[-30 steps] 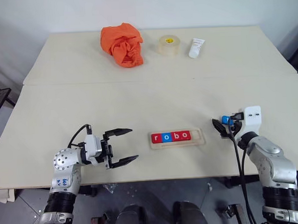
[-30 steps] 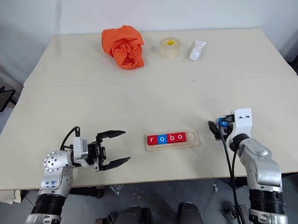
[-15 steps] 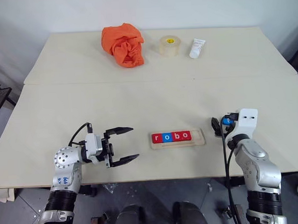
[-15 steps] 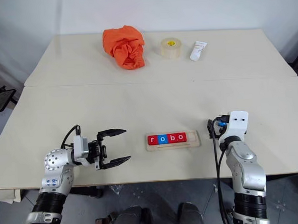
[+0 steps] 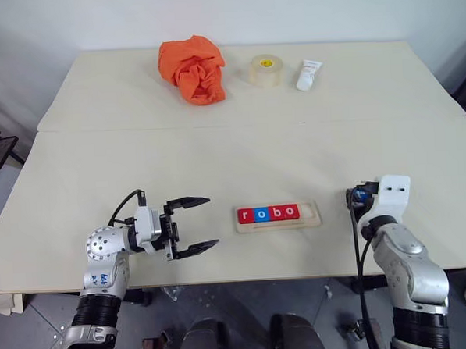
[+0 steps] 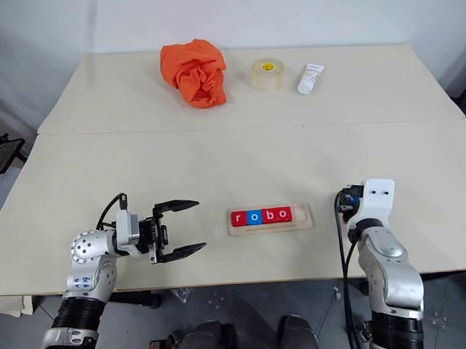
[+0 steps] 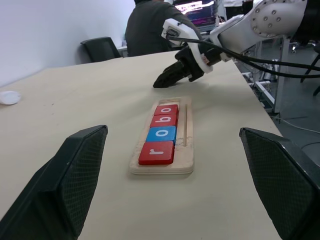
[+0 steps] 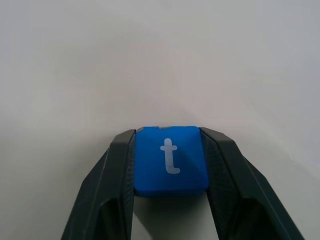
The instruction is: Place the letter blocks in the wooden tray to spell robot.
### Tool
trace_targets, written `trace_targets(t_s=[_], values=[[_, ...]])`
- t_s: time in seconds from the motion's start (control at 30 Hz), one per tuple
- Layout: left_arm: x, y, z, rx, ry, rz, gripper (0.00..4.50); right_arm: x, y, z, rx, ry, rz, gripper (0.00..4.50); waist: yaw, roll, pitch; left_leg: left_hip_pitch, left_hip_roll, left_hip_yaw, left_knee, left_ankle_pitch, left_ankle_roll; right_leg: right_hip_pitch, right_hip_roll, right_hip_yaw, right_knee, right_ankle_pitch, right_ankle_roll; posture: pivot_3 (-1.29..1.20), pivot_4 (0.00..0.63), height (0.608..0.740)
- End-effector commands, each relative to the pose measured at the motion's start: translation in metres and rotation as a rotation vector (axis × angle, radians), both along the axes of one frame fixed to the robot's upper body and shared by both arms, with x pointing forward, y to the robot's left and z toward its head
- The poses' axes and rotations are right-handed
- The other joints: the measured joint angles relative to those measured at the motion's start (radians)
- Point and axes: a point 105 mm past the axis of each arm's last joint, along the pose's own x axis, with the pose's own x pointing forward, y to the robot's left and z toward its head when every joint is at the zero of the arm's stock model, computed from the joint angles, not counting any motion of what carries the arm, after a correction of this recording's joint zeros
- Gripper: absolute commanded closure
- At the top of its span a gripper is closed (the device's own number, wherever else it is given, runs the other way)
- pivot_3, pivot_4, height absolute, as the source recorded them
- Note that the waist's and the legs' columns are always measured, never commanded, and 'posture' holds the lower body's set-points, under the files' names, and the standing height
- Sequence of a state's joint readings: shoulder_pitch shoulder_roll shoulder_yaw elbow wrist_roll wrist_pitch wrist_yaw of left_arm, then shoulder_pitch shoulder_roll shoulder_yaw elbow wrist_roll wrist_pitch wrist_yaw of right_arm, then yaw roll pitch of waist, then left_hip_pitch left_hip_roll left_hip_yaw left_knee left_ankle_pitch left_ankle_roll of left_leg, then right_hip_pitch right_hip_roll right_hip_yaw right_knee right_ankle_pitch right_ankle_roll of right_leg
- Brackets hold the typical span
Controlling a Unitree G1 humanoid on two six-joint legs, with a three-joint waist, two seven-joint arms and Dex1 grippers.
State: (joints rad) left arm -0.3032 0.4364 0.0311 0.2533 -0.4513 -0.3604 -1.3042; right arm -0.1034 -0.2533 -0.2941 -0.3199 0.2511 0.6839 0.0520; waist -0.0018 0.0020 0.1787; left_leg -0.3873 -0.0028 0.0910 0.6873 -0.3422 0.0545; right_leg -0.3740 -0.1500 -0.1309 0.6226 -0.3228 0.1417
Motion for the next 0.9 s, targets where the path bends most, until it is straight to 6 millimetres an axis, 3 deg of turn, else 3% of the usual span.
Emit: trace_targets(t_s=[0.03, 0.27, 0.57, 0.73, 0.9], values=[[0.0, 0.002, 0.003, -0.002, -0.007, -0.017, 0.0, -0.031, 0.011, 0.001, -0.038, 0.052, 0.099, 3.01, 0.004, 0.001, 0.0, 0.0, 0.0, 0.0, -0.001, 0.0, 0.0, 0.0, 0.0, 0.0, 0.0, 0.0, 0.0, 0.0, 0.15, 0.74], [-0.001, 0.004, 0.002, 0.008, 0.006, -0.046, 0.0, -0.035, 0.017, -0.006, -0.01, 0.071, 0.091, 3.01, -0.002, -0.001, -0.001, 0.001, 0.0, 0.002, -0.002, 0.0, -0.001, 0.0, 0.0, 0.001, -0.001, 0.0, 0.0, 0.0, 0.15, 0.74], [-0.002, 0.008, 0.003, 0.017, 0.013, -0.047, 0.0, -0.037, 0.021, 0.013, -0.079, 0.032, 0.234, 0.05, -0.002, -0.001, -0.001, 0.001, 0.0, 0.002, -0.002, 0.0, 0.0, 0.0, 0.0, 0.002, -0.001, 0.0, 0.0, 0.0, 0.15, 0.74], [-0.003, 0.008, 0.002, 0.019, 0.017, -0.045, 0.0, -0.049, 0.019, 0.028, -0.233, 0.092, 0.482, 0.05, 0.004, -0.001, -0.001, 0.001, -0.001, 0.002, -0.002, 0.0, 0.0, 0.0, -0.001, 0.002, -0.002, 0.0, 0.0, 0.0, 0.15, 0.74], [-0.003, 0.007, 0.002, 0.018, 0.019, -0.042, 0.0, -0.06, 0.002, 0.033, -0.41, 0.224, 0.702, 0.05, 0.004, -0.001, -0.001, 0.0, -0.001, 0.001, -0.002, 0.0, 0.0, 0.0, 0.0, 0.001, -0.004, 0.0, 0.0, 0.0, 0.15, 0.74]])
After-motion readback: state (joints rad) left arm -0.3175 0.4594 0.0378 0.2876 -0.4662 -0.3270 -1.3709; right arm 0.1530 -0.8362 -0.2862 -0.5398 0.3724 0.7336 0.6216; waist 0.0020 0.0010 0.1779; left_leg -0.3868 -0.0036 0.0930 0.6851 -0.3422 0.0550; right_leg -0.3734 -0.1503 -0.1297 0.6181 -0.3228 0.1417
